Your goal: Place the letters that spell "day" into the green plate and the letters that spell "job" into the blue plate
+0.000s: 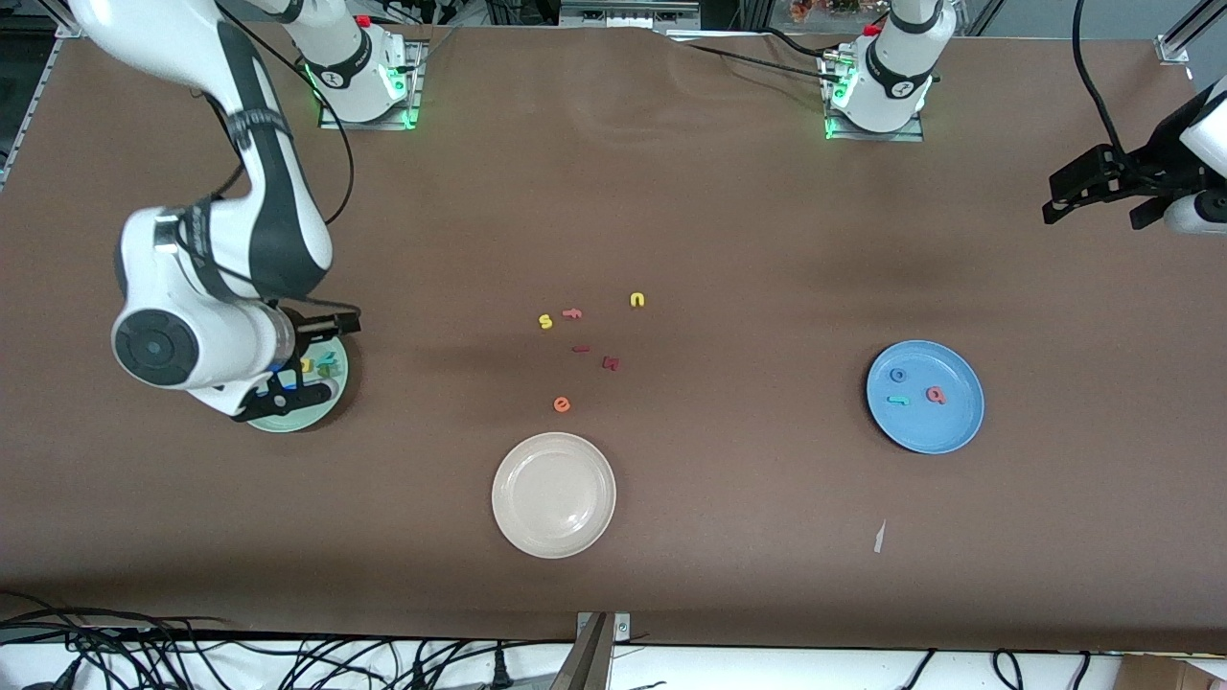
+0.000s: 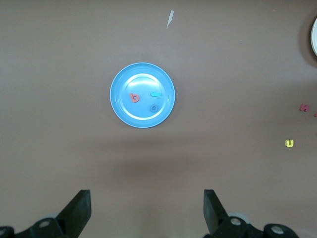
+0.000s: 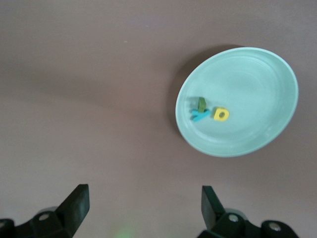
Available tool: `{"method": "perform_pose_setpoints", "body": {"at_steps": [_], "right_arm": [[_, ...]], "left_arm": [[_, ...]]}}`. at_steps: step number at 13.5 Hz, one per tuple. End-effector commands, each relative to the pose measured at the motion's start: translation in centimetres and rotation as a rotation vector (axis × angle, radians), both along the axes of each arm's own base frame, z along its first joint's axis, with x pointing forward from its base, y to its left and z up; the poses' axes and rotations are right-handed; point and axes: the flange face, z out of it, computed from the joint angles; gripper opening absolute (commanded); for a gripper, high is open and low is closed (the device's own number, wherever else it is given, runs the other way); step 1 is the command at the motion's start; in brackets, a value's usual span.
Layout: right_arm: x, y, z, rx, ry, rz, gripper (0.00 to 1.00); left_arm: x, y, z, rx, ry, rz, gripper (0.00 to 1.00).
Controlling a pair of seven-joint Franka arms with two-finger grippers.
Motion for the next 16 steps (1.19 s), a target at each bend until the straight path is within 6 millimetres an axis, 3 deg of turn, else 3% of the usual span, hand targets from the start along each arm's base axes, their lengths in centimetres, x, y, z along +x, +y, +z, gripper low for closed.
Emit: {"method": "perform_pose_setpoints", "body": {"at_steps": [1, 2, 4, 6, 10, 12, 13, 14, 16], "right_arm": [[-1.1, 0.0, 4.5, 0.021, 0.005, -0.012, 1.0], [-1.2, 0.0, 6.7, 0.031, -0.03, -0.012, 1.0], [-1.6, 0.0, 9.2, 0.069, -0.081, -0.019, 1.0], [-3.7, 0.7, 12.6, 0.105, -0.168, 0.016, 1.0], [-7.6, -3.2, 18.9, 0.098, -0.327, -0.005, 1.0], [-8.9, -5.9, 18.6, 0.076, -0.237, -0.053, 1.0], [-8.7, -6.8, 18.5, 0.065, -0.249, -0.066, 1.0], [-8.5, -7.2, 18.4, 0.043, -0.261, -0.067, 1.0], [-9.2, -7.7, 20.0, 0.052, -0.283, -0.074, 1.0]], "left_arm": [[0.2, 0.1, 0.6, 0.007, 0.005, 0.0, 1.0], [0.2, 0.1, 0.6, 0.007, 0.005, 0.0, 1.0], [0.2, 0.1, 0.6, 0.007, 0.005, 0.0, 1.0], [0.1, 0.1, 0.6, 0.007, 0.003, 0.0, 1.0], [0.2, 0.1, 0.6, 0.008, 0.005, 0.0, 1.0], [0.2, 0.1, 0.6, 0.007, 0.005, 0.0, 1.0], [0.2, 0.1, 0.6, 0.007, 0.005, 0.0, 1.0], [0.2, 0.1, 0.6, 0.007, 0.005, 0.001, 1.0], [0.2, 0.1, 0.6, 0.007, 0.005, 0.0, 1.0]]}}
